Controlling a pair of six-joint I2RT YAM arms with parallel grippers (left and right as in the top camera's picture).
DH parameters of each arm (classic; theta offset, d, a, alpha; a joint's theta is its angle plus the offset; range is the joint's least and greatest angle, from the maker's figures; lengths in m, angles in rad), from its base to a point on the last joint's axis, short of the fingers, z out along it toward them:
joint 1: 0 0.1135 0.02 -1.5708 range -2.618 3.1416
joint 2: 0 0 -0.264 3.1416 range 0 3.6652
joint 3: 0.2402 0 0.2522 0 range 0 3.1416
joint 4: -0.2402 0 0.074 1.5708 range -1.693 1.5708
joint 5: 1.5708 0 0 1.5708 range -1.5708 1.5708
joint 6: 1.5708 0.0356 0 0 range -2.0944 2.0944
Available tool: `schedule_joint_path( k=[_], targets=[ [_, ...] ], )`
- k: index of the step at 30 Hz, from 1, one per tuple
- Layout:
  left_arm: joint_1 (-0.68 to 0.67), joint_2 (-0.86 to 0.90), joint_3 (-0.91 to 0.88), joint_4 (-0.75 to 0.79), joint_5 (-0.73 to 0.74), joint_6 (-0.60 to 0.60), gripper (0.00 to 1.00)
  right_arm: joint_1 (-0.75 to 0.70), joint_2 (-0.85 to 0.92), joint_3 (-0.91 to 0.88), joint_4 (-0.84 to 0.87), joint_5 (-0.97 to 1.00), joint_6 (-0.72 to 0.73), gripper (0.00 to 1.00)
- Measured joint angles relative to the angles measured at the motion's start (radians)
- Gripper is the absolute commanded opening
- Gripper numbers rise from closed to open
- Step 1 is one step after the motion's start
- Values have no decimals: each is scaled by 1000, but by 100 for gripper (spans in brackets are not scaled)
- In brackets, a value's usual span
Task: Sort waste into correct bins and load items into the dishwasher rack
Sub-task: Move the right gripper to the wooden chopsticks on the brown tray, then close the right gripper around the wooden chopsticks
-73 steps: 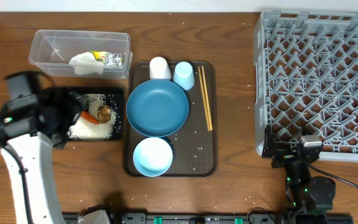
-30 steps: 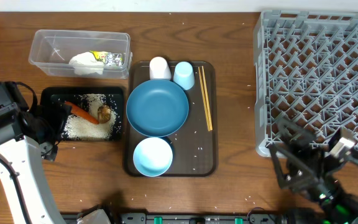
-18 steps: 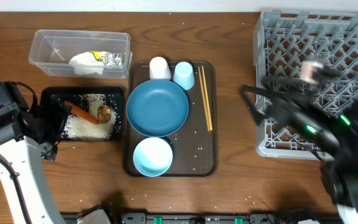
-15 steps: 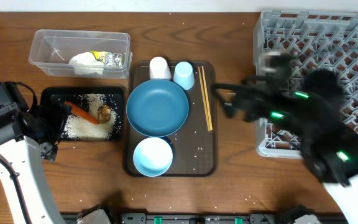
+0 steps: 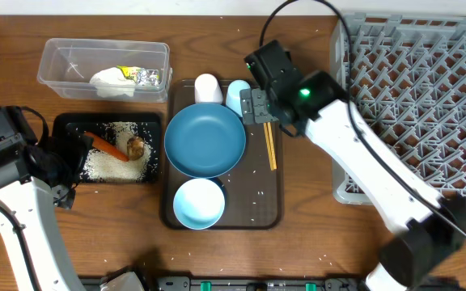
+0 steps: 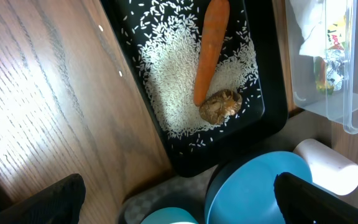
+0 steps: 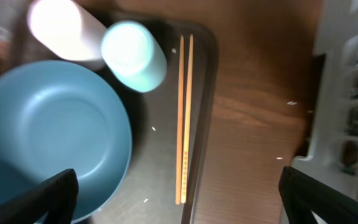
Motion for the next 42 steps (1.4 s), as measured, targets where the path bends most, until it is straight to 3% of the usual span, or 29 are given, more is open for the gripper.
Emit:
schedule_joint_path(
  k=[8,10,20,26,42],
  targets=[
    [0,0,0,0,0,0,98,-5,135,5,62,-42,-92,96],
    [0,0,0,0,0,0,98,-6,176,11,67,-42,-106,88],
    [0,0,0,0,0,0,98,-58,318,11,76,-59,-111,72],
    [0,0,0,0,0,0,98,-61,337,12,93,-71,-128,58],
    [0,0,0,0,0,0,98,-62,407,12,137,-104,-130,53]
  ],
)
